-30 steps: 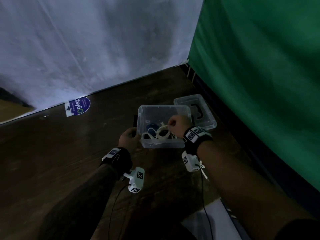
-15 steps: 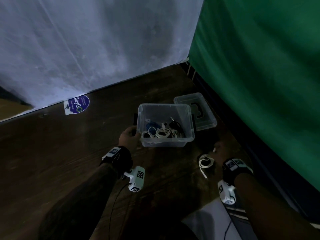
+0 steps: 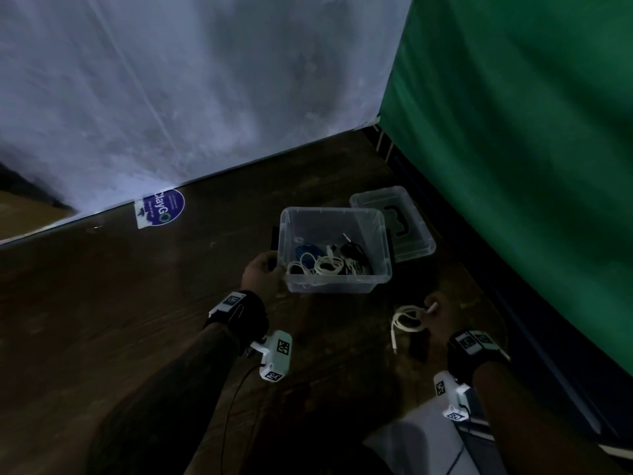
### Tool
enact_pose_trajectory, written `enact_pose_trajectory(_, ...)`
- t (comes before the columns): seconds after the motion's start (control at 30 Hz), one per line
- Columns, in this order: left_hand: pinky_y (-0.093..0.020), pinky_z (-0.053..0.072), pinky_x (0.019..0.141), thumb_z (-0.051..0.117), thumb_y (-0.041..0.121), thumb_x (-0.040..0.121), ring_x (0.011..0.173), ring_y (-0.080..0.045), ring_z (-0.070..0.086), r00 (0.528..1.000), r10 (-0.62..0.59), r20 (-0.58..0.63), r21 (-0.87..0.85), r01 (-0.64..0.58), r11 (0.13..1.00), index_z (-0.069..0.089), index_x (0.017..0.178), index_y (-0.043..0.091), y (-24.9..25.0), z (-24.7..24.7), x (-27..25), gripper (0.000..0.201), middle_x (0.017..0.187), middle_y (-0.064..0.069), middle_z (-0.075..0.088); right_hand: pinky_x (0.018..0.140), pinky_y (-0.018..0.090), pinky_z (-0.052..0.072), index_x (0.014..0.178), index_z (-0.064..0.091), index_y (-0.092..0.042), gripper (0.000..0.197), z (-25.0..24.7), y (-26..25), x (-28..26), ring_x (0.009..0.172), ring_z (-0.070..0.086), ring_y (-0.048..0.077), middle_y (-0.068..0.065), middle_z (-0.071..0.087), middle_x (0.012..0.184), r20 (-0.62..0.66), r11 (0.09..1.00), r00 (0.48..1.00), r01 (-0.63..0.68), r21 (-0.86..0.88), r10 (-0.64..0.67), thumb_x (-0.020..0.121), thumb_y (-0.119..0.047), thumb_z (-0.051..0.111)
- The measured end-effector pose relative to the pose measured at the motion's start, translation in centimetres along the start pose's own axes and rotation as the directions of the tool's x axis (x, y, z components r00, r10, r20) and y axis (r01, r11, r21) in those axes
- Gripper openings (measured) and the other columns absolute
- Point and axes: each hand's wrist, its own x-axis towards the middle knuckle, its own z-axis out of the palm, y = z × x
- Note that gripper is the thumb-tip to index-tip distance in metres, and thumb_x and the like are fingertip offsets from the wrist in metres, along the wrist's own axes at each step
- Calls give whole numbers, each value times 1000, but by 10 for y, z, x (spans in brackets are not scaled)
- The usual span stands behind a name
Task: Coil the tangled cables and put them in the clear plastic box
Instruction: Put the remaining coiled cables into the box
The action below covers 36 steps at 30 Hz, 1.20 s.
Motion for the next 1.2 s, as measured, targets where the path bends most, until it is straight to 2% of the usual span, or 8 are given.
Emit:
enact_pose_trajectory(0.27,-34,58,70,58,14,93,86,-24,68,1000,-5,7,-20,5,1000,60,122,18,-1,2,0,29,106,-7,68,69,24,47,100,55,-21,28,-76,-107,-21,85,61,13,-2,63,94,-74,893,928,372,252,-366,83,-10,75)
enact_pose_trajectory(0.43,-28,56,60,56,14,94,77,-21,67,1000,-26,14,-42,26,999,58,123,18,0,1,0,29,100,-5,67,72,29,51,110,54,-23,31,-49,-186,0,84,61,14,-3,62,94,-33,811,811,582,-55,-585,85,-20,73)
enact_pose_trajectory(0.6,-26,55,54,58,12,94,67,-16,65,1000,-18,-4,-45,18,999,60,120,17,1,2,0,27,88,2,66,82,45,56,122,50,-28,45,-3,-194,23,87,64,23,-5,60,84,140,765,810,585,-270,-570,84,-21,72)
enact_pose_trajectory(0.7,-22,54,51,60,15,93,65,-15,65,1000,-3,-17,-36,2,999,61,119,17,0,2,1,26,90,-1,66,84,36,51,134,49,-24,49,-11,-186,32,93,59,18,-3,61,98,104,809,829,558,-186,-549,88,-20,67)
enact_pose_trajectory(0.83,-37,60,70,62,16,91,80,-21,69,1000,-3,-9,-27,3,1000,61,119,19,-5,2,6,28,103,-5,68,77,30,42,126,56,-16,30,-39,-157,58,97,60,26,9,64,111,-177,914,896,395,-95,-406,96,-20,56)
enact_pose_trajectory(0.93,-47,58,81,64,15,89,91,-24,69,1000,8,-20,-15,-8,1000,63,116,21,-9,3,8,27,108,-6,69,89,37,48,130,56,-14,34,-34,-123,85,111,59,36,17,60,128,0,915,953,291,-279,-303,97,-16,50)
enact_pose_trajectory(1.07,-22,56,58,62,14,91,76,-11,67,999,32,-44,-25,-33,999,62,118,15,-12,4,9,27,102,-3,68,98,34,42,128,57,-6,36,-6,-85,90,117,56,34,19,59,130,282,779,928,359,-514,-242,95,-19,55)
enact_pose_trajectory(1.2,-16,52,52,61,13,92,65,-2,65,998,38,-40,-45,-40,998,62,115,16,-11,5,7,23,92,7,66,91,33,49,115,67,-12,31,6,-70,83,108,62,31,12,66,120,252,785,937,343,-516,-244,91,-30,60)
